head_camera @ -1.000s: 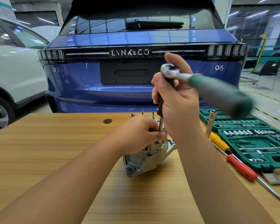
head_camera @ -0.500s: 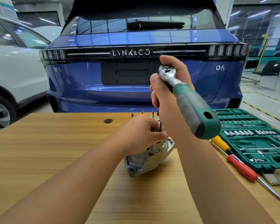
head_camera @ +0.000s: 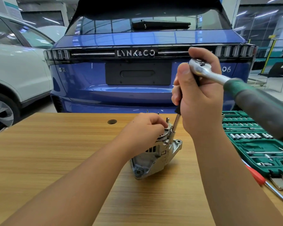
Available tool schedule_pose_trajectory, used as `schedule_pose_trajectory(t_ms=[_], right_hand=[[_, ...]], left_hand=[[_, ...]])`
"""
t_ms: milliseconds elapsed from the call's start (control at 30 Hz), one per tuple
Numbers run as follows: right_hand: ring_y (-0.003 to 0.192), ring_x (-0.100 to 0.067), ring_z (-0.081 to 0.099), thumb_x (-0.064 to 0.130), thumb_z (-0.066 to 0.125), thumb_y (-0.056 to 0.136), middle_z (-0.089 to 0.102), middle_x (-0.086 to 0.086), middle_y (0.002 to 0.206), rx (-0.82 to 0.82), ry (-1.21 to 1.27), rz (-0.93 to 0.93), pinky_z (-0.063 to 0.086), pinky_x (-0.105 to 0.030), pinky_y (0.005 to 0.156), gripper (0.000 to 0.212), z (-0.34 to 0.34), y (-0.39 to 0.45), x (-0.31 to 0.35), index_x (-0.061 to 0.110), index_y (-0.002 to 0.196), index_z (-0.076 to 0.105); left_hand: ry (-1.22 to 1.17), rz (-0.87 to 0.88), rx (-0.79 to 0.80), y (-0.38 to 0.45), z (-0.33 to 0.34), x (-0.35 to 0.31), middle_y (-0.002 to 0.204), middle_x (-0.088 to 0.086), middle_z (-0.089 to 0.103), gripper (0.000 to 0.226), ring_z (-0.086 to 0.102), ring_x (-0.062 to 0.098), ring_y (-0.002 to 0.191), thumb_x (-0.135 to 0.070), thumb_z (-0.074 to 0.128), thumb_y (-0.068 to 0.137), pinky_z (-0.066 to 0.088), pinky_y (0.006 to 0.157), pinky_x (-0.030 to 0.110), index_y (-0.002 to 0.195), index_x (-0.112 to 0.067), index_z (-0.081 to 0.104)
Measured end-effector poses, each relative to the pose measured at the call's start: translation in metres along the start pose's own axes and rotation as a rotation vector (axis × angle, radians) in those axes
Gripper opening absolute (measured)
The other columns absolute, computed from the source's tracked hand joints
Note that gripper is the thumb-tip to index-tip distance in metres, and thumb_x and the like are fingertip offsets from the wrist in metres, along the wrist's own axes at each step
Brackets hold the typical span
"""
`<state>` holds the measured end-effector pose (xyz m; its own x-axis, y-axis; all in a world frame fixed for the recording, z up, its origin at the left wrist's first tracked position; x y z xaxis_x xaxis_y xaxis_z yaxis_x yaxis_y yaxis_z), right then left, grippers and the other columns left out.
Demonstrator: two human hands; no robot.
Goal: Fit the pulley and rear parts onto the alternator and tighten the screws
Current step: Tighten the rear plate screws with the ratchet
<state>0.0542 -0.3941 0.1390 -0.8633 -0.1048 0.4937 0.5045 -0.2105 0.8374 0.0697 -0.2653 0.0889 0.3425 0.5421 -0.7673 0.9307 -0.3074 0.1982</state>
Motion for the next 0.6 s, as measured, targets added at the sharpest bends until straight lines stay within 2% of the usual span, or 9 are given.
schedule_pose_trajectory(t_ms=[67,167,333,433,500,600], right_hand=[[0.052,-0.02,0.044,0.026,0.059,0.1,0.055,0.006,0.077,0.005,-0.001,-0.009,0.04,-0.031,0.049,0.018,0.0,0.0,0.001,0.031,0.116,0.053],[0.052,-0.02,0.045,0.025,0.059,0.1,0.055,0.006,0.074,0.019,-0.027,-0.004,0.041,-0.032,0.05,0.018,0.003,-0.003,0.002,0.032,0.116,0.053],[0.053,-0.02,0.046,0.015,0.058,0.099,0.054,-0.002,0.076,0.008,-0.045,0.033,0.042,-0.03,0.051,0.02,0.008,-0.007,0.006,0.027,0.113,0.052],[0.068,-0.022,0.047,0.013,0.058,0.097,0.053,-0.013,0.089,-0.002,-0.076,-0.011,0.044,-0.034,0.066,0.02,0.009,-0.006,0.013,0.022,0.113,0.051],[0.072,-0.022,0.048,0.011,0.058,0.097,0.053,-0.013,0.094,-0.003,-0.087,-0.038,0.044,-0.037,0.072,0.021,0.008,-0.004,0.018,0.019,0.114,0.05],[0.052,-0.021,0.045,0.012,0.058,0.098,0.053,-0.005,0.08,-0.024,-0.086,-0.064,0.043,-0.03,0.052,0.02,0.005,-0.004,0.025,0.023,0.113,0.051]], left_hand=[[-0.092,-0.002,-0.056,-0.002,-0.002,0.0,0.061,-0.02,0.063,0.028,0.05,-0.003,0.047,-0.015,0.049,0.091,0.04,0.041,0.015,0.084,-0.034,0.069],[-0.207,-0.007,-0.156,-0.006,-0.002,0.001,0.049,-0.016,0.054,0.033,0.044,0.0,0.045,-0.01,0.045,0.088,0.038,0.049,0.024,0.077,-0.03,0.069],[-0.401,0.012,-0.251,-0.017,0.007,0.003,0.046,-0.015,0.047,0.039,0.037,0.001,0.04,-0.009,0.044,0.087,0.032,0.039,0.016,0.067,-0.032,0.067],[-0.468,0.019,-0.265,-0.023,0.014,-0.001,0.049,-0.015,0.047,0.027,0.039,0.003,0.046,-0.021,0.045,0.075,0.036,0.046,0.018,0.067,-0.033,0.068],[-0.557,0.018,-0.275,-0.025,0.018,-0.005,0.053,-0.009,0.046,0.024,0.042,0.006,0.053,-0.022,0.046,0.07,0.039,0.055,0.021,0.067,-0.03,0.068],[-0.942,0.039,-0.205,-0.028,0.017,-0.009,0.058,0.001,0.048,0.021,0.047,0.012,0.059,-0.02,0.05,0.071,0.039,0.066,0.03,0.069,-0.023,0.071]])
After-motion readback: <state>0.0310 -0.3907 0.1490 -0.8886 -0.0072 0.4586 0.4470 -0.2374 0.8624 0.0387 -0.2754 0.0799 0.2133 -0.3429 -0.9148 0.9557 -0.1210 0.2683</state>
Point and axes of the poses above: each hand's wrist, its own y-axis towards the middle knuckle, its own z-axis out of the palm, x = y × z, the point moved 1 cm from there along y, towards the middle knuckle
